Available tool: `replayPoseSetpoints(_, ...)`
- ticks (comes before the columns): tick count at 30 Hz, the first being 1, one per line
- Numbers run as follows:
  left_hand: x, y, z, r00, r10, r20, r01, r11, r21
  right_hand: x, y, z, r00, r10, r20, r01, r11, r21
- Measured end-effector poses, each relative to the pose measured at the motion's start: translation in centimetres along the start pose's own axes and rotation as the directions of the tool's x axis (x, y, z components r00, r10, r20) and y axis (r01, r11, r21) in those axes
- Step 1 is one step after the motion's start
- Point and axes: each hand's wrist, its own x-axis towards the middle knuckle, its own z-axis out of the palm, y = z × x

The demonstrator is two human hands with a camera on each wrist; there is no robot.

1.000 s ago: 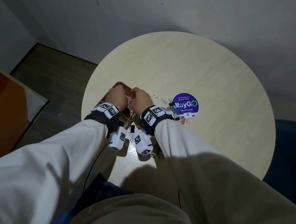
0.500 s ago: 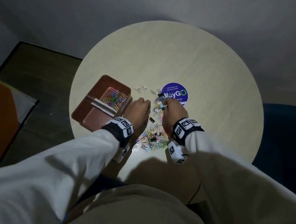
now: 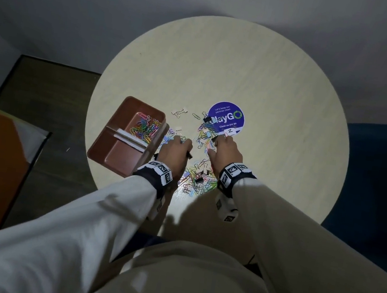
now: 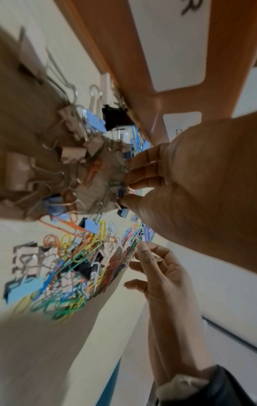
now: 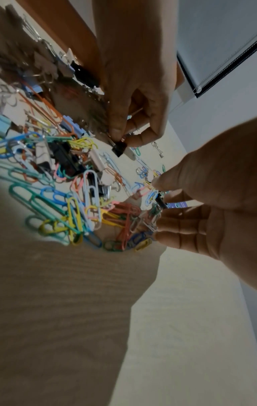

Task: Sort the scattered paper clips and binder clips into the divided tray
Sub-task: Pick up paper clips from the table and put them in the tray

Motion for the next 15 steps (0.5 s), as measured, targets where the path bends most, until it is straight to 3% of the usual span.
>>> replayPoseSetpoints(6, 0.3, -1.5, -1.0, 0.995, -0.099, -0.031, 0.099, 0.995, 0.009, 0.8, -1.1, 1.2, 0.996, 0.084, 0.028, -0.083, 0.996, -0.034)
replayPoseSetpoints(15, 3.7, 2.0, -1.9, 0.995, -0.050, -0.084, 0.039, 0.991, -0.128, 0.4, -1.1, 2.0, 0.992, 0.054, 0.116, -0.059, 0.998, 0.038)
